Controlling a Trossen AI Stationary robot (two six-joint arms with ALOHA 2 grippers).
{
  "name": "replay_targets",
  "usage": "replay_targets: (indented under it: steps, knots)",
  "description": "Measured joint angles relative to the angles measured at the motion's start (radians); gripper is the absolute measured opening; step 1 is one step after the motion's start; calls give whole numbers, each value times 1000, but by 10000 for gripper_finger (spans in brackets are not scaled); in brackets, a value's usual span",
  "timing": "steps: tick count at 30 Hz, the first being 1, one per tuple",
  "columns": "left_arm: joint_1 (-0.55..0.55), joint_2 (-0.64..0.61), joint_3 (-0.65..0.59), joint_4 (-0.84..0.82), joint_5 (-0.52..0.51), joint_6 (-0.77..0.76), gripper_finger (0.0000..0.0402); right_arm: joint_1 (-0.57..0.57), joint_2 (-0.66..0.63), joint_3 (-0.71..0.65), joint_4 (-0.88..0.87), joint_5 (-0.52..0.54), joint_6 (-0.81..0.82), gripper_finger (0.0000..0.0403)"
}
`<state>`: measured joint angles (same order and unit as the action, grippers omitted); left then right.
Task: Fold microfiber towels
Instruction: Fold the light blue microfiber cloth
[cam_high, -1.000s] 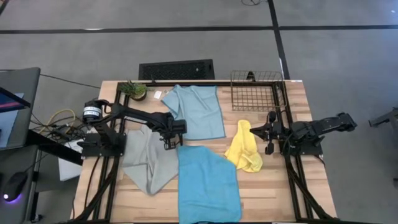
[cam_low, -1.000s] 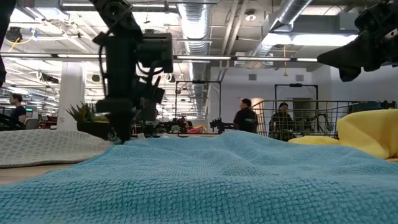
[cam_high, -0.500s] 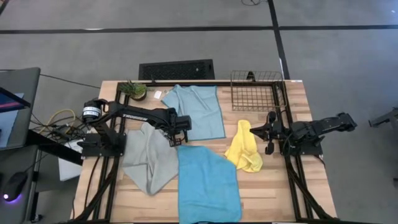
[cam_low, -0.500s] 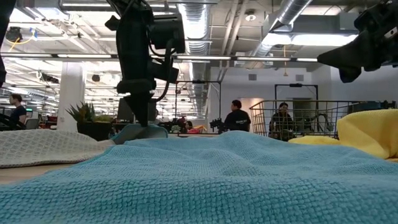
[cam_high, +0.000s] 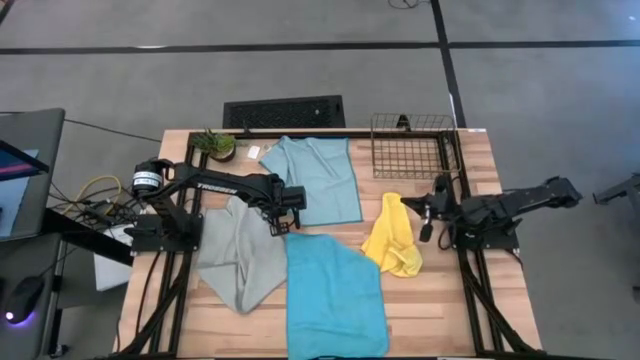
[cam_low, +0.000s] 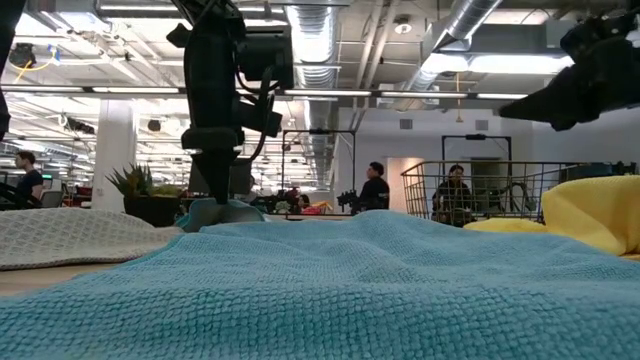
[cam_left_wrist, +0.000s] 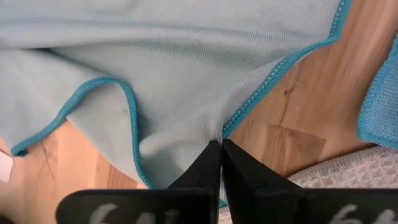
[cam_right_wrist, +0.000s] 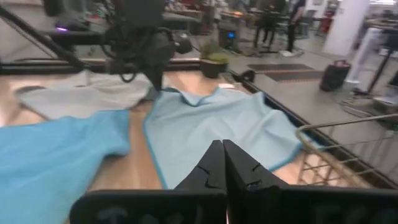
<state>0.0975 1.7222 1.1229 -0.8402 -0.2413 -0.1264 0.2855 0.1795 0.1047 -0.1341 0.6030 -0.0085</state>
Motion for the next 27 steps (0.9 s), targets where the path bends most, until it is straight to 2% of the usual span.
replay_targets:
  steps: [7,13,15,20,27]
  knots:
    - [0,0,0,0,0,-13,0,-1,226,127,-32,1,72,4]
    - [0,-1,1,0,0,-13,0,-38,463,299,-228,-3,221,3]
    - [0,-1,1,0,0,-15,0,-62,542,353,-290,-40,249,4]
    - [-7,-1,1,0,-1,-9,0,-121,697,456,-308,-203,234,19]
    - [-27,-2,1,-8,-6,-10,0,-176,820,528,-310,-220,210,68]
